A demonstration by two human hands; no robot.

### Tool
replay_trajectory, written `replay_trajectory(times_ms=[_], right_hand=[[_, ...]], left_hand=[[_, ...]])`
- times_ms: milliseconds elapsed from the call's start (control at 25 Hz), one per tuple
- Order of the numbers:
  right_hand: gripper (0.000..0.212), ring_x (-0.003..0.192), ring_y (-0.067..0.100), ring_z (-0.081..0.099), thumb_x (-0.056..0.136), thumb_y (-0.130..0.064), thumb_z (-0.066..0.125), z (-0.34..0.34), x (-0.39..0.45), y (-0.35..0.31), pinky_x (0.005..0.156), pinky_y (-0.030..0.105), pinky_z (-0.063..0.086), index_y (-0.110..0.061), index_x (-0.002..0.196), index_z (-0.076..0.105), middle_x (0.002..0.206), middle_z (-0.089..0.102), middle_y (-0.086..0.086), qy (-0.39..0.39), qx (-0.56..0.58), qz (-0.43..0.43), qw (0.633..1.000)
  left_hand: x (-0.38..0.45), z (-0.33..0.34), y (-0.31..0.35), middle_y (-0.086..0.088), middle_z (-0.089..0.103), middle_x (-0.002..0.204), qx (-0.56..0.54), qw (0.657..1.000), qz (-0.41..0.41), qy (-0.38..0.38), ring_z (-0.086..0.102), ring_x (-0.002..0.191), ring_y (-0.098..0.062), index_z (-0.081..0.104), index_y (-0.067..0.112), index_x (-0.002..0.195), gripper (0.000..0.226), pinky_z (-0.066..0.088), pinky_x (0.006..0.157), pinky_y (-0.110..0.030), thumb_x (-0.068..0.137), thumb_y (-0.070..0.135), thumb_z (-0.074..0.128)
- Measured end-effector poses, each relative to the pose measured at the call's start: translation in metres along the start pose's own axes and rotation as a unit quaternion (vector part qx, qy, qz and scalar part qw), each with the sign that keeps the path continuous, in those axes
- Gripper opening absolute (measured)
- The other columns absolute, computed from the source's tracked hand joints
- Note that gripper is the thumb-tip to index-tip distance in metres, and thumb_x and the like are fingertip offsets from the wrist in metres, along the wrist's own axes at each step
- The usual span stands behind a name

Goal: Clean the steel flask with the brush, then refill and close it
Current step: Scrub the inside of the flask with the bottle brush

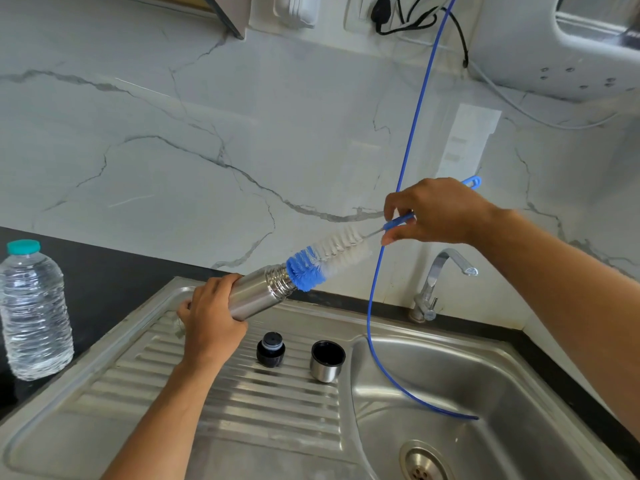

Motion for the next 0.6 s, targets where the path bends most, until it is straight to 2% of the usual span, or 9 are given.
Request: replay_trajectory(times_ms=[80,160,200,280,320,400,440,520,600], right_hand=[[0.053,0.073,0.021,0.065,0.091,-0.065,0.046,-0.014,-0.006,-0.009,0.07,0.033,0.046,-0.018,0.096,0.071,0.082,0.069,-0.002,0.116,-0.01,-0.074,0.99],[0.057,0.069,0.022,0.064,0.096,-0.062,0.039,-0.018,-0.007,-0.02,0.069,0.034,0.044,-0.017,0.09,0.073,0.077,0.069,-0.002,0.16,-0.033,-0.119,0.979],[0.063,0.07,0.021,0.064,0.095,-0.065,0.031,-0.014,-0.004,-0.022,0.07,0.034,0.045,-0.018,0.09,0.073,0.078,0.07,-0.004,0.138,-0.031,-0.109,0.984],[0.077,0.075,0.017,0.064,0.087,-0.076,0.016,0.003,0.006,-0.02,0.076,0.036,0.051,-0.023,0.092,0.072,0.082,0.071,-0.007,0.037,-0.019,-0.055,0.998],[0.08,0.077,0.014,0.063,0.082,-0.079,0.013,0.011,0.008,-0.018,0.079,0.035,0.052,-0.024,0.093,0.071,0.082,0.07,-0.008,-0.01,-0.012,-0.03,0.999],[0.075,0.078,0.013,0.064,0.081,-0.079,0.021,0.015,0.008,-0.017,0.08,0.033,0.053,-0.023,0.097,0.069,0.084,0.068,-0.009,-0.04,0.019,-0.009,0.999],[0.071,0.079,0.015,0.065,0.082,-0.078,0.027,0.012,0.007,-0.019,0.078,0.034,0.053,-0.023,0.1,0.068,0.086,0.068,-0.009,-0.021,0.024,-0.016,0.999],[0.06,0.075,0.019,0.066,0.089,-0.069,0.037,-0.004,0.003,-0.024,0.07,0.035,0.051,-0.02,0.1,0.07,0.085,0.068,-0.005,0.089,-0.02,-0.067,0.994],[0.051,0.066,0.021,0.062,0.096,-0.055,0.042,-0.017,-0.006,-0.035,0.065,0.032,0.037,-0.015,0.092,0.072,0.075,0.067,-0.001,0.193,-0.081,-0.126,0.97]], left_hand=[[0.0,0.001,0.002,0.004,0.06,0.116,-0.017,1.0,-0.005,-0.003,0.054,0.112,-0.025,0.059,0.024,0.132,0.081,0.025,0.09,-0.038,0.059,-0.004,0.08],[-0.001,0.001,0.002,0.003,0.061,0.117,-0.028,1.0,-0.011,-0.005,0.054,0.113,-0.025,0.059,0.023,0.132,0.081,0.024,0.089,-0.038,0.059,-0.004,0.08],[-0.002,0.002,0.003,0.003,0.061,0.117,-0.026,1.0,-0.01,-0.006,0.054,0.113,-0.025,0.06,0.023,0.132,0.081,0.024,0.089,-0.038,0.059,-0.004,0.08],[-0.003,0.002,0.004,0.003,0.061,0.117,-0.025,1.0,-0.003,-0.006,0.055,0.112,-0.026,0.059,0.023,0.131,0.081,0.024,0.088,-0.038,0.058,-0.004,0.08],[-0.003,0.002,0.004,0.003,0.061,0.118,-0.027,1.0,-0.004,-0.006,0.054,0.112,-0.026,0.059,0.023,0.132,0.081,0.024,0.088,-0.038,0.058,-0.004,0.081],[-0.002,0.001,0.001,0.002,0.06,0.12,-0.03,0.999,-0.012,-0.008,0.053,0.114,-0.025,0.058,0.023,0.134,0.082,0.024,0.089,-0.038,0.06,-0.002,0.081],[-0.001,0.001,0.0,0.002,0.06,0.12,-0.032,0.999,-0.016,-0.008,0.053,0.114,-0.025,0.058,0.023,0.134,0.081,0.024,0.089,-0.039,0.06,-0.002,0.081],[0.0,0.0,-0.002,0.003,0.059,0.119,-0.04,0.999,-0.023,-0.007,0.052,0.114,-0.024,0.057,0.023,0.134,0.081,0.025,0.089,-0.039,0.061,-0.002,0.081],[-0.001,0.001,-0.002,0.003,0.059,0.117,-0.049,0.998,-0.027,-0.006,0.052,0.113,-0.024,0.058,0.022,0.133,0.08,0.025,0.088,-0.039,0.06,-0.002,0.082]])
Point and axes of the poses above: each hand's wrist, its own x-axis towards the middle knuckle, its own z-axis out of the palm, y = z × x, the point moved 10 cm from there along x, towards the middle knuckle
